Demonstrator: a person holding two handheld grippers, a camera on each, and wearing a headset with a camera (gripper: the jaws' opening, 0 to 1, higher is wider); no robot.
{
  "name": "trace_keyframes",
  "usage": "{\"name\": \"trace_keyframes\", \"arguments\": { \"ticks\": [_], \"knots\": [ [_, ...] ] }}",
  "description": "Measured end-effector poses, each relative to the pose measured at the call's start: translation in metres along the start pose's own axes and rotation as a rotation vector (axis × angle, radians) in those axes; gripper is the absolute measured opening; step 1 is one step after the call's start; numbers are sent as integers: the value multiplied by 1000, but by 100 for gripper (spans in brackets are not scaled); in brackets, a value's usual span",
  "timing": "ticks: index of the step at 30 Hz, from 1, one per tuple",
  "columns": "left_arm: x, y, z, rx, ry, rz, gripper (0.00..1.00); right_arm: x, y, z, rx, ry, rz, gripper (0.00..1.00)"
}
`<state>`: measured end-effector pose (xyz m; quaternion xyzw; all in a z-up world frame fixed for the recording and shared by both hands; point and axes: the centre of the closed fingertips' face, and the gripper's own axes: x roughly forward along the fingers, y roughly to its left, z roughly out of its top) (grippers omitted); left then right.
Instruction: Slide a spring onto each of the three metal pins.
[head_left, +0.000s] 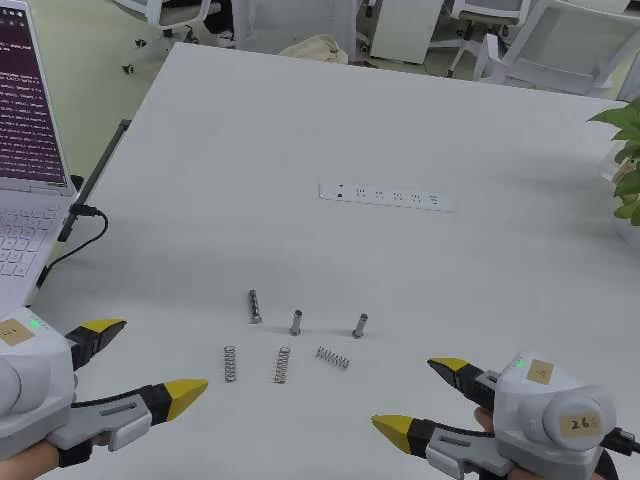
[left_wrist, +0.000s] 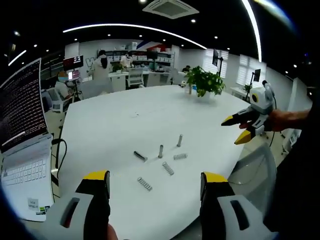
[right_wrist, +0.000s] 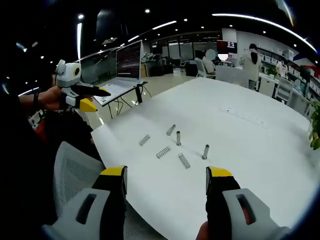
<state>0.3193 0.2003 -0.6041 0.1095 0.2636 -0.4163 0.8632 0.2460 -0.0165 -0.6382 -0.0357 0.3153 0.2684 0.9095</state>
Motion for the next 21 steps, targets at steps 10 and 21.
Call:
{"name": "trace_keyframes", "arguments": {
  "ticks": [10, 21],
  "knots": [
    [-3, 4, 1, -21, -10, 10, 71, -1, -4, 3, -5, -1, -10, 64],
    [-8, 13, 2, -60, -27, 33, 71, -1, -6, 2, 8, -3, -12, 63]
  ]
}}
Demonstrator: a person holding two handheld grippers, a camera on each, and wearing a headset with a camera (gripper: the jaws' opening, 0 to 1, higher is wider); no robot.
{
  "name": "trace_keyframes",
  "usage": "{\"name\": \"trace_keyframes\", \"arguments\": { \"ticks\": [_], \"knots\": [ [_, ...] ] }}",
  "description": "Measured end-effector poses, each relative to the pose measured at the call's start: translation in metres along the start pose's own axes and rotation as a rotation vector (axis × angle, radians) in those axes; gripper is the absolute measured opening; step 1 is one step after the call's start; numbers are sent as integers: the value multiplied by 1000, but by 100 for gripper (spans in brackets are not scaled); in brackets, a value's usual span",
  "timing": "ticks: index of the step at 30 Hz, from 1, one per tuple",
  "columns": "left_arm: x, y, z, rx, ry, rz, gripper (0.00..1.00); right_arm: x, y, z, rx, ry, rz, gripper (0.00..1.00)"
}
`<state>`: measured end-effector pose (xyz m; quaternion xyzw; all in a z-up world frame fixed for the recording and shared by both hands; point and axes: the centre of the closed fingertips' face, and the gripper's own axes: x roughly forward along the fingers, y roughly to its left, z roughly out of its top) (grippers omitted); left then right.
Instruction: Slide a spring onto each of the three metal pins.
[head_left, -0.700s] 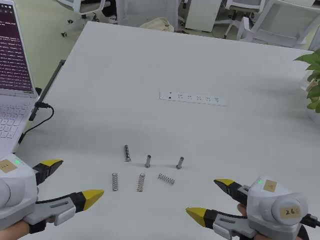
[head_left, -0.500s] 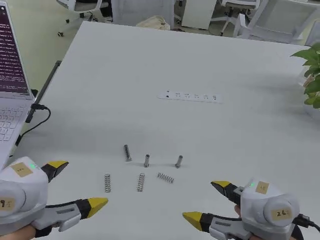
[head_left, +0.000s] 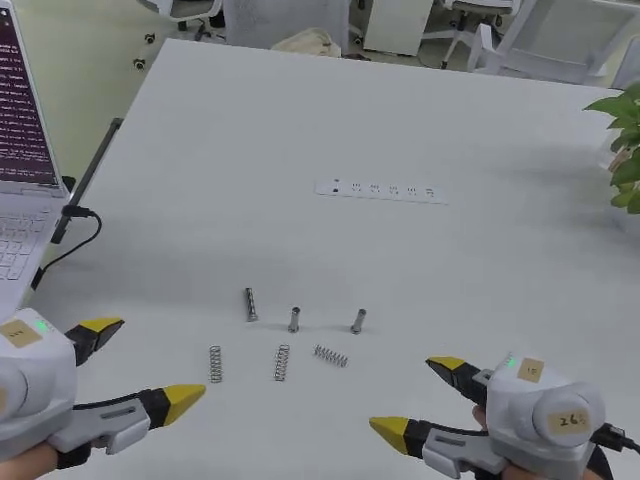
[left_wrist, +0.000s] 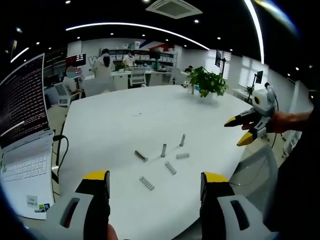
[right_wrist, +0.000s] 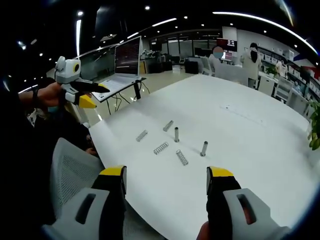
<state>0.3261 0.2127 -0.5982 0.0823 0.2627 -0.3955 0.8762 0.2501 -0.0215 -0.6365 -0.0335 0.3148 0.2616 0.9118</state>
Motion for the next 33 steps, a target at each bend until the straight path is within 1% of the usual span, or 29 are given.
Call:
{"name": "trace_keyframes", "arguments": {
  "ticks": [16, 22, 27, 33],
  "knots": [
    [-2, 1, 0, -5, -1, 6, 70, 0, -3, 0, -4, 2, 4, 63],
    [-3, 3, 0, 0, 1, 8, 70, -1, -3, 1, -1, -1, 2, 63],
    [-3, 2, 1, 10, 5, 5, 70, -1, -2, 1, -5, 0, 3, 63],
    [-1, 1, 0, 7, 5, 1, 69, -3, -2, 1, -2, -5, 2, 62]
  ]
}}
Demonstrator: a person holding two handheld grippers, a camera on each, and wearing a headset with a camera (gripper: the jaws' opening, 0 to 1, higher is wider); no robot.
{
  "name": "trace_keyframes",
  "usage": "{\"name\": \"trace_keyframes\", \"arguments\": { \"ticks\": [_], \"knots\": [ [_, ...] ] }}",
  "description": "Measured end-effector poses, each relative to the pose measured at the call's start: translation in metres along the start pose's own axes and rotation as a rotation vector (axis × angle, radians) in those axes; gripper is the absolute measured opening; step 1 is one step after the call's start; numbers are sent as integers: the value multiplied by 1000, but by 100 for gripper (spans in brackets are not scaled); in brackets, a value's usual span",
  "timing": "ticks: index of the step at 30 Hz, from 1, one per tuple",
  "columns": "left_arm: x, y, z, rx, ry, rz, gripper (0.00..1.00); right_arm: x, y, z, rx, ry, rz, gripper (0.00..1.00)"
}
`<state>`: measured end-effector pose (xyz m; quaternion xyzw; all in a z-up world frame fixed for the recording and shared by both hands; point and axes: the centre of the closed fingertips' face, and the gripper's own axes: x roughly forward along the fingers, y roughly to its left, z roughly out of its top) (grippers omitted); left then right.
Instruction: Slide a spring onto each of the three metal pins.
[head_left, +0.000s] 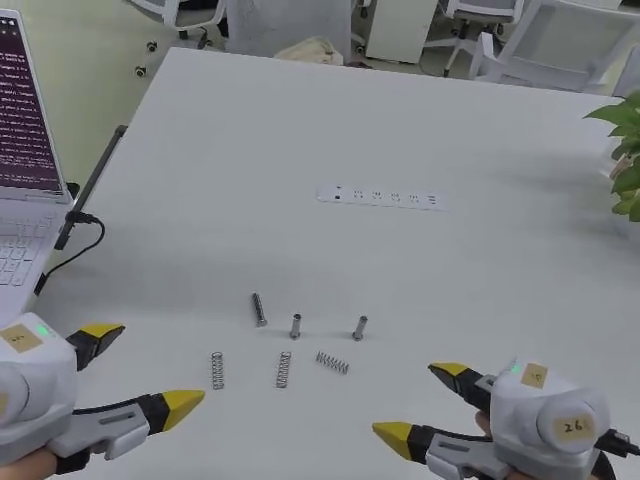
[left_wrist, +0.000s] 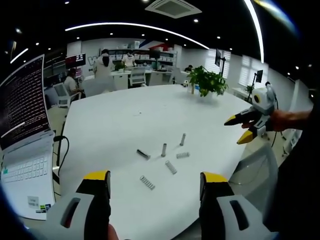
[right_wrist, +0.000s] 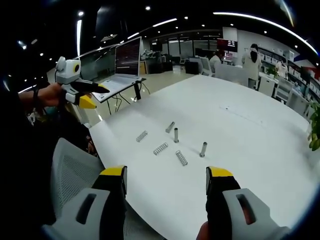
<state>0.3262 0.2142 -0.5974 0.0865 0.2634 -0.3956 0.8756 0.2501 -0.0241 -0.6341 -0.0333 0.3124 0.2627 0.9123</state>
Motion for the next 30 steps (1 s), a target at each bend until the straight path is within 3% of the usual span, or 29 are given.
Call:
{"name": "trace_keyframes", "arguments": {
  "ticks": [30],
  "knots": [
    [13, 7, 4, -65, -22, -1, 65, -10, -8, -6, 24, 9, -32, 61]
  ]
}}
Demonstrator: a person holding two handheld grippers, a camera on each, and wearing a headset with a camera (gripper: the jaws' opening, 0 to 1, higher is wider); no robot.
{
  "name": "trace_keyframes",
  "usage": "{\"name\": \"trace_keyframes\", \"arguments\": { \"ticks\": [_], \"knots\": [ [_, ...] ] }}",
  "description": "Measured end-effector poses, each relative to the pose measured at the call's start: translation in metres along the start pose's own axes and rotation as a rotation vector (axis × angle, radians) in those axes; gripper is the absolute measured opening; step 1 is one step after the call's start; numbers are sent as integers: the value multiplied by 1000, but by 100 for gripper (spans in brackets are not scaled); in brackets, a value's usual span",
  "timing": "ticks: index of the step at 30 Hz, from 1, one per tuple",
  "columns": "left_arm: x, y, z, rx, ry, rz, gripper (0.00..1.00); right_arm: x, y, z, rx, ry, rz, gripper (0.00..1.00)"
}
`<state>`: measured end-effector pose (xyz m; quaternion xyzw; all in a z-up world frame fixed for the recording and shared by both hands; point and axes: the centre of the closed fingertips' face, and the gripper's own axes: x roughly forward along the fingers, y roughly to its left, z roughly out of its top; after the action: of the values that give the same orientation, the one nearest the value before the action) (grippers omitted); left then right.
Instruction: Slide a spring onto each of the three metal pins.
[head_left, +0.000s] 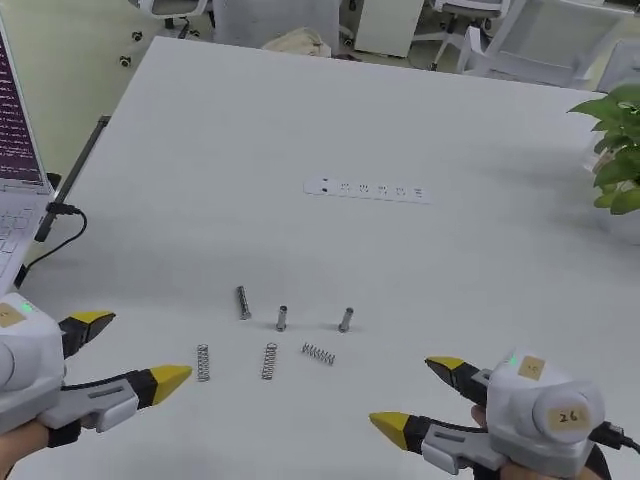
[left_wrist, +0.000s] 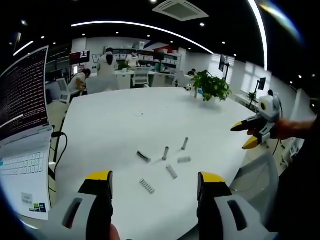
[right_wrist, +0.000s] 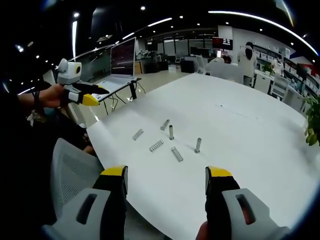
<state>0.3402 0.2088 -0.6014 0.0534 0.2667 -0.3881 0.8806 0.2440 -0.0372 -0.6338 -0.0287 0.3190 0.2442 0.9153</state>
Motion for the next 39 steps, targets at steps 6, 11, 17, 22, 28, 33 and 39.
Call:
{"name": "trace_keyframes", "arguments": {
  "ticks": [6, 11, 17, 22, 28, 33, 39],
  "knots": [
    [5, 1, 5, -5, -8, -4, 64, -3, -2, -1, 10, -3, -10, 61],
    [9, 3, 10, -19, -18, -11, 64, -4, -4, -1, 16, -6, -18, 61],
    [16, 4, 11, -28, -18, -17, 62, -6, -5, -4, 24, -5, -24, 61],
    [21, 5, 10, -29, -12, -19, 62, -9, -6, -6, 28, -4, -29, 61],
    [25, 6, 8, -25, 0, -28, 61, -14, -12, -8, 41, -7, -44, 61],
    [31, 9, 9, -28, 1, -30, 61, -14, -12, -9, 47, -9, -46, 61],
    [39, 18, 8, -31, -1, -15, 61, -12, -12, -8, 46, -7, -41, 61]
  ]
}}
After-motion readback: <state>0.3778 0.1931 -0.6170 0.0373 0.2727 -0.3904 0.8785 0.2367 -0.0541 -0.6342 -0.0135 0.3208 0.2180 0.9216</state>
